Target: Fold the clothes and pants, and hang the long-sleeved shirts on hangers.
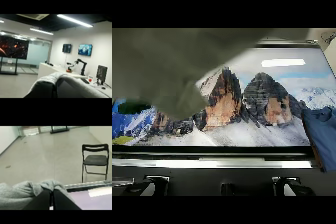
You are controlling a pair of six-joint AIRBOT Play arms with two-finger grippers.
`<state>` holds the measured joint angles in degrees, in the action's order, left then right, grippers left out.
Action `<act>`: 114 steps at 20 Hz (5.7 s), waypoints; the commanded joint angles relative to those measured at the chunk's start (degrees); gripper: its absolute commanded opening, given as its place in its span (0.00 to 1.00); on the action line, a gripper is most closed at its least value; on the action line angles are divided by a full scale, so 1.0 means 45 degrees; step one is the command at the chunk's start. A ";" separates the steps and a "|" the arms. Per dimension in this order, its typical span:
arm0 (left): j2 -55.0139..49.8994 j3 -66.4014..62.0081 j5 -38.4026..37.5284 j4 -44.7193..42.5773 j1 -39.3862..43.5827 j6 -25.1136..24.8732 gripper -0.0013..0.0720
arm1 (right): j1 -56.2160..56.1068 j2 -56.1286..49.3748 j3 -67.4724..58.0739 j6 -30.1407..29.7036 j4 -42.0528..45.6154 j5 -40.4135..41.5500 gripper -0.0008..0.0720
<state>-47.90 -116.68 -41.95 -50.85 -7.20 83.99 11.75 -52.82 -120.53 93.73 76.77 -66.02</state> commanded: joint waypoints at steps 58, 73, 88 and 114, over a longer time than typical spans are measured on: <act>-1.0943 1.2012 -0.7208 0.1258 -0.2297 -0.3852 0.05 | 0.1603 -1.0331 1.0443 -0.1812 -0.4012 -0.3536 0.85; -0.9389 1.1385 -0.7796 0.2127 -0.2273 -0.3337 0.05 | 0.1637 -0.9840 0.9636 -0.3240 -0.5178 -0.3837 0.06; 0.1059 0.0073 -0.2521 0.0996 -0.2297 -0.1982 0.05 | 0.1642 0.1676 0.1209 -0.2215 -0.2079 0.0384 0.06; -1.0278 0.9564 0.1457 0.1258 0.0282 -0.0670 0.06 | -0.1122 -1.0618 0.6431 0.1370 -0.1481 0.4284 0.06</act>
<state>-85.84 -73.10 -46.52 -50.46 -6.46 81.17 7.31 -94.85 -92.58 97.58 73.65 -64.16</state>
